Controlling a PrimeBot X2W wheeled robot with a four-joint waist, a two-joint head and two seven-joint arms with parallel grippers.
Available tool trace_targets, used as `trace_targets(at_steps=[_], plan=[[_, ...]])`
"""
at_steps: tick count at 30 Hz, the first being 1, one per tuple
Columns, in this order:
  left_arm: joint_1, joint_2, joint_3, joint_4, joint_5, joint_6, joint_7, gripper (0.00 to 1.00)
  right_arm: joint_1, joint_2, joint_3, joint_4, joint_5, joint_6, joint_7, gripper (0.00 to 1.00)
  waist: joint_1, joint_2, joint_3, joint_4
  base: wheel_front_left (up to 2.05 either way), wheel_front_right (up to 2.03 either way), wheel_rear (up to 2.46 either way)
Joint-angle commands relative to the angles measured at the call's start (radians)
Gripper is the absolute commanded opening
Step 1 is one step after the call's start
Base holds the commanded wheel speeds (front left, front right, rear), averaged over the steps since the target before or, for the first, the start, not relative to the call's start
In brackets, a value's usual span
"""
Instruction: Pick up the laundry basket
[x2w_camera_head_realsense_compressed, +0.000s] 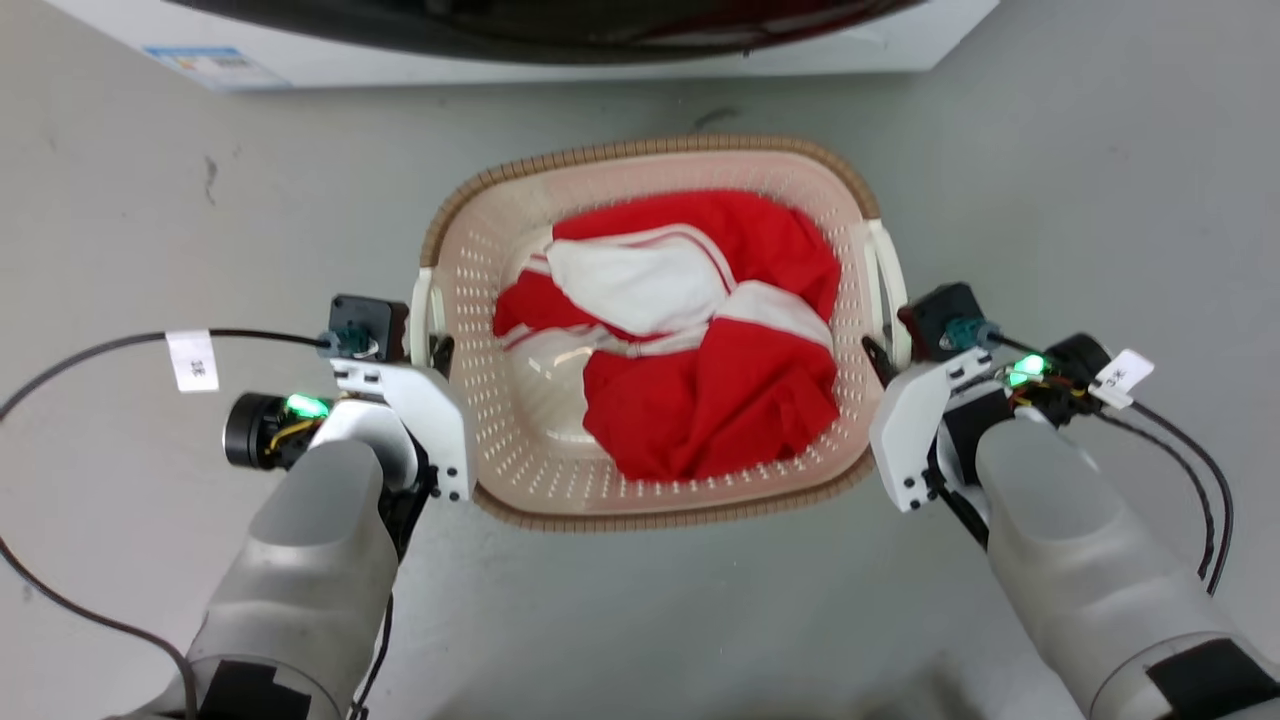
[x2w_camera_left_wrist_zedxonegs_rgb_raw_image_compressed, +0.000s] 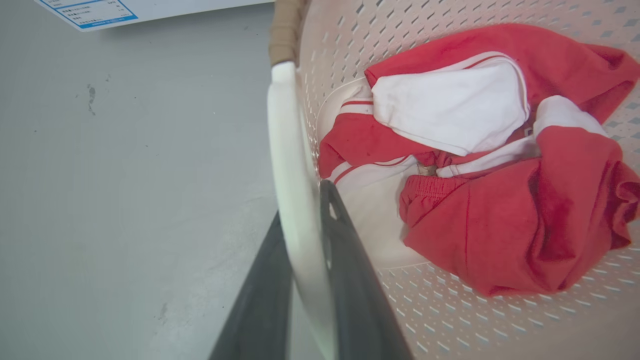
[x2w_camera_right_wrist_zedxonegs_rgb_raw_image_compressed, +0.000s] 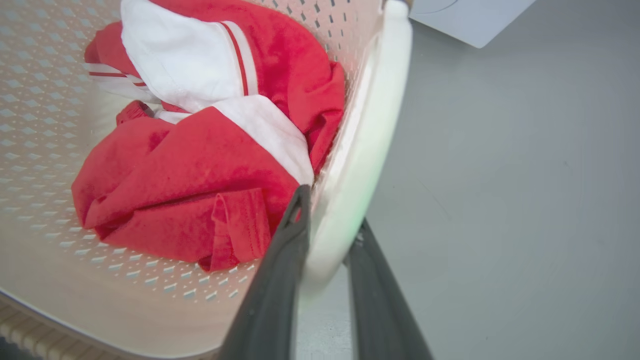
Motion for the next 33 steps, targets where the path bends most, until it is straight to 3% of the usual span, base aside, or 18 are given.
trace_targets(at_steps=[1, 33], plan=[[0.018, 0.006, -0.011, -0.001, -0.011, 0.003, 0.008, 0.0, 0.025, -0.008, 0.026, 0.003, 0.018, -0.001, 0.013, 0.0, 0.0, 0.0, -0.068, -0.006, 0.0, 0.0, 0.0], [0.346, 0.068, -0.276, -0.077, -0.351, 0.002, 0.241, 0.0, 0.308, -0.008, 0.426, -0.033, 0.417, -0.001, 0.275, 0.0, 0.0, 0.0, -0.587, -0.076, 0.0, 0.0, 0.0]])
